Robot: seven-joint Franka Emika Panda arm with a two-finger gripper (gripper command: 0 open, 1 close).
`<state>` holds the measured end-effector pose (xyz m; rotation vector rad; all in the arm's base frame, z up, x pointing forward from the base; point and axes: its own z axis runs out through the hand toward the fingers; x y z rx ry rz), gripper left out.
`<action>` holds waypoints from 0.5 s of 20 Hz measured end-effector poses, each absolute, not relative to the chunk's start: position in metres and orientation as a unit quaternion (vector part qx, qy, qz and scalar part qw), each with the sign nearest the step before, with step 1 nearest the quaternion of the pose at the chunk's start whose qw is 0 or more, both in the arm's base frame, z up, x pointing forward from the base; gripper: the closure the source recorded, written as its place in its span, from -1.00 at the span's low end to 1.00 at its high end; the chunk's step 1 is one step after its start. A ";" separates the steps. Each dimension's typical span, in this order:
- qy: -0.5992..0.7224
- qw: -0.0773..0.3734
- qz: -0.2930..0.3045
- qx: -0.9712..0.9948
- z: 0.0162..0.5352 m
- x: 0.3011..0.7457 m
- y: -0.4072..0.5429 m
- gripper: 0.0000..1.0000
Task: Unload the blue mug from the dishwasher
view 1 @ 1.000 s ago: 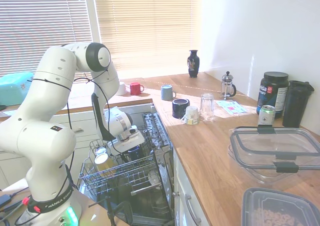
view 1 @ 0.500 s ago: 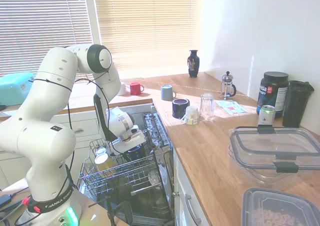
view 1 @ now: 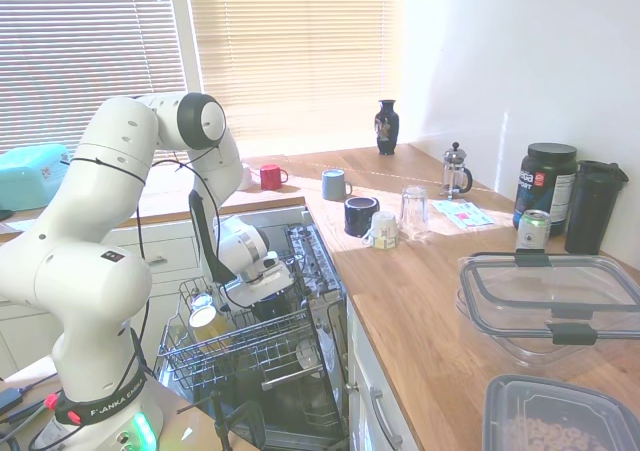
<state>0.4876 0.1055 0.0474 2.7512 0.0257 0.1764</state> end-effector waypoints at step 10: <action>0.007 0.195 0.054 0.979 0.040 0.485 0.099 1.00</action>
